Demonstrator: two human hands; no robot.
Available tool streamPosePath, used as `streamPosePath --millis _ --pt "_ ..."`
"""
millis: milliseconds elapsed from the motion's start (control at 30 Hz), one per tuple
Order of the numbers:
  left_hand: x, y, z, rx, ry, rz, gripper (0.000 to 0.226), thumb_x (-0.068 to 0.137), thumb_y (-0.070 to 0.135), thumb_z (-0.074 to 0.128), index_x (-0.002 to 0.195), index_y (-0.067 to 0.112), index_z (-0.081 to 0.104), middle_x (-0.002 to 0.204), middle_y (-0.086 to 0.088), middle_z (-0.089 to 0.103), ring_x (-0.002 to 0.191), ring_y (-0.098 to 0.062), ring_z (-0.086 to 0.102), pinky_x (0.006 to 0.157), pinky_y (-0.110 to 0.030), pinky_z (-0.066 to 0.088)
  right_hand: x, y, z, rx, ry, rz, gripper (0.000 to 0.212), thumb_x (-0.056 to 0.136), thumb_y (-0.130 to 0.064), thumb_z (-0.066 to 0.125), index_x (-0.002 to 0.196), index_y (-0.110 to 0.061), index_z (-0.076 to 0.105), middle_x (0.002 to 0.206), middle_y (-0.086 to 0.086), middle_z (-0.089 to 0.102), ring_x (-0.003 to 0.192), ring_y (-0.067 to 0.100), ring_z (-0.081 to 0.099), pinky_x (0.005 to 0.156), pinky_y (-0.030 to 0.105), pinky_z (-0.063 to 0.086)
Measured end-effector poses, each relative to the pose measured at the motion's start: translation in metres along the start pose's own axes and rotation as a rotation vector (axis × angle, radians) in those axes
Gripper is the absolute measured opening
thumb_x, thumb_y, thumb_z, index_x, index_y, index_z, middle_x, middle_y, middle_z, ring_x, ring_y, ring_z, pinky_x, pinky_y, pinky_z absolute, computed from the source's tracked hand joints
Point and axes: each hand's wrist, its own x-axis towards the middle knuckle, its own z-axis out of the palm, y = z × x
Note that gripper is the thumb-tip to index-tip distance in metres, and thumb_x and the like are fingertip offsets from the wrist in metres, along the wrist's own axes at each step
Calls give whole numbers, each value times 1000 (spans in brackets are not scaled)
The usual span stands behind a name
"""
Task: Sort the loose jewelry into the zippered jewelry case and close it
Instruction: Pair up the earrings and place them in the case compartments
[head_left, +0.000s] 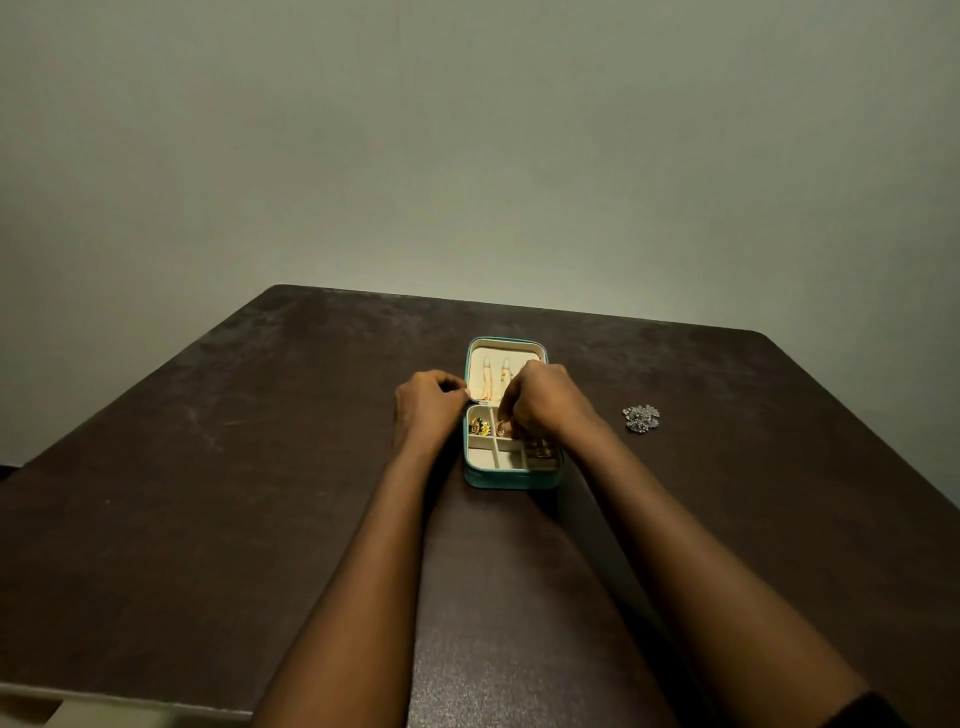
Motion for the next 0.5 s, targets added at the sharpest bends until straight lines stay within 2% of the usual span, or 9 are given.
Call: streamPosePath --millis 67,167,300,500 --pt "0 0 0 3 -4 4 20 85 20 64 103 16 71 108 -4 70 95 -14 62 71 -23 44 -1 -1 3 -15 33 -19 27 81 -4 63 108 -7 68 112 14 64 97 29 63 80 39 56" --pt "0 0 -1 13 -9 5 20 85 20 64 103 16 71 108 -4 70 95 -14 62 71 -24 44 -4 -5 8 -64 89 -53 27 82 -7 63 109 -6 66 111 17 63 97 34 63 81 45 55" --pt "0 -1 0 4 -15 4 19 84 20 64 102 15 71 106 -5 70 93 -14 64 71 -23 46 -9 -5 16 -97 159 -76 25 84 -5 57 107 -3 65 105 20 62 95 40 61 75 41 52" --pt "-2 0 0 19 -7 6 21 84 19 65 104 15 71 108 -5 70 97 -16 64 72 -22 45 -12 -1 20 -74 145 -88 25 87 -6 54 108 -2 66 108 20 64 96 37 62 81 43 54"
